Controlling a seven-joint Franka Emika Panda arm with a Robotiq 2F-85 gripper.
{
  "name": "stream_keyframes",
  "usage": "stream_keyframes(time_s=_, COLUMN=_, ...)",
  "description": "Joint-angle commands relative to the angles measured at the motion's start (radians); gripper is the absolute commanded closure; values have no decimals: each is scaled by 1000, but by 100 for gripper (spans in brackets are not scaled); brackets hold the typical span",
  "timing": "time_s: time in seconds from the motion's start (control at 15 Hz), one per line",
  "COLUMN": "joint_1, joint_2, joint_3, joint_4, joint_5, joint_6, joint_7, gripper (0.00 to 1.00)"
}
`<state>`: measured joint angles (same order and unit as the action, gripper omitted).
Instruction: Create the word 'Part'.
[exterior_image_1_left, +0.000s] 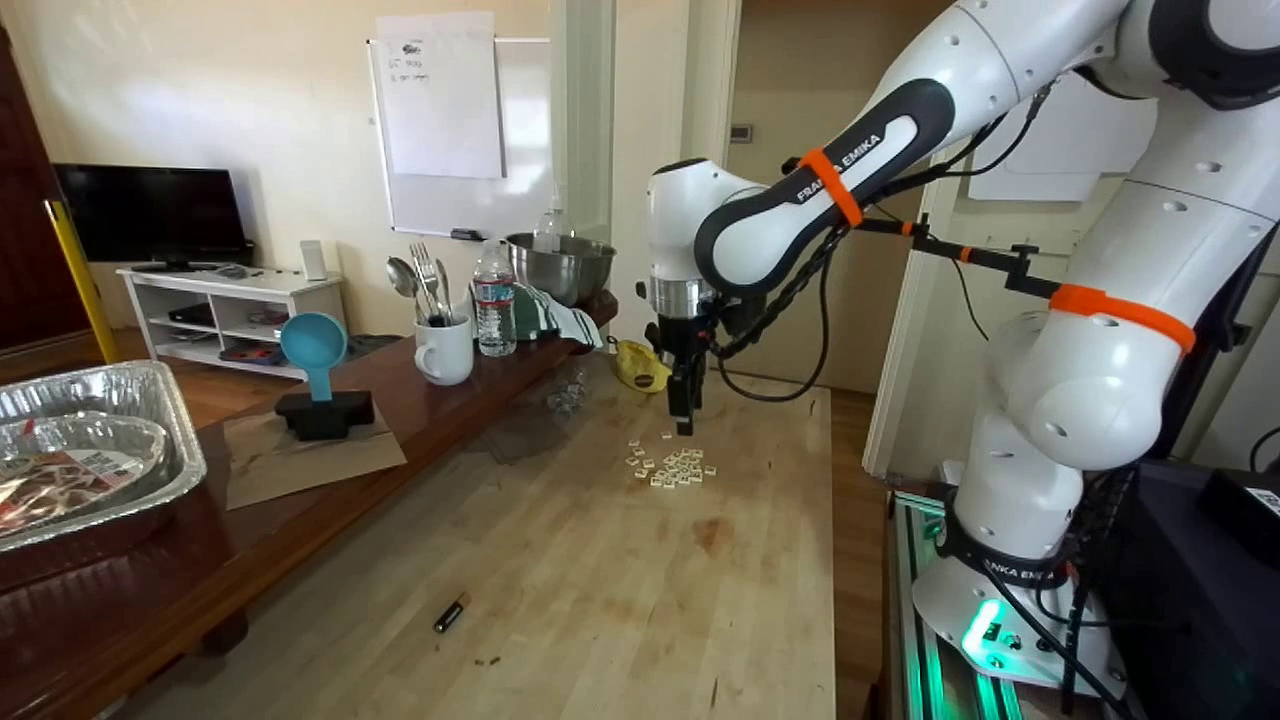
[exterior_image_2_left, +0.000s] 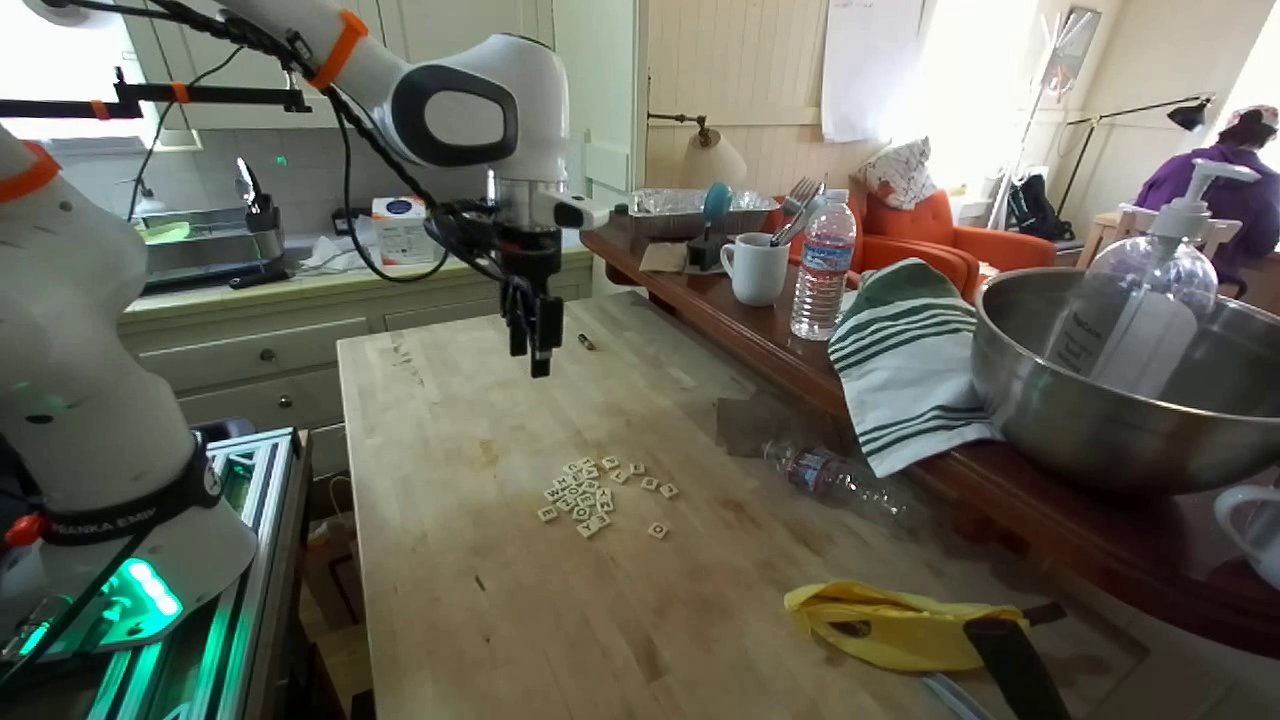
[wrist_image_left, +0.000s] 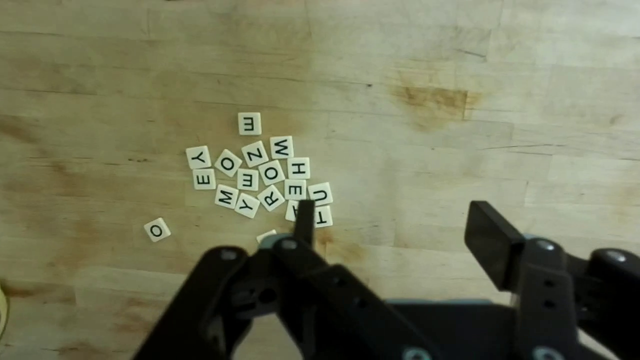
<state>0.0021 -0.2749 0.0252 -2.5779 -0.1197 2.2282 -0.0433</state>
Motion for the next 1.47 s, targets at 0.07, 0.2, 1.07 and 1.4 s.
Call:
stream_keyframes(time_s=0.07, joint_1=-25, joint_2=181, joint_3=-20, joint_4=32, joint_5=-28, joint_6=165, joint_7=15, gripper=62)
stream_keyframes(time_s=0.2, joint_1=-32, joint_2=241, joint_3=-28, joint_4=46, joint_5=-34, joint_6=215, joint_7=16, gripper=77)
stream_keyframes(time_s=1.07, joint_1=-34, joint_2=395, joint_3=-57, joint_4=124, joint_5=-13, joint_6=287, joint_7=-11, gripper=99)
stream_keyframes(time_s=1.4, joint_1=-38, joint_2=422, joint_3=-69, joint_4=109, joint_5=-71, joint_6=414, joint_7=-15, gripper=100)
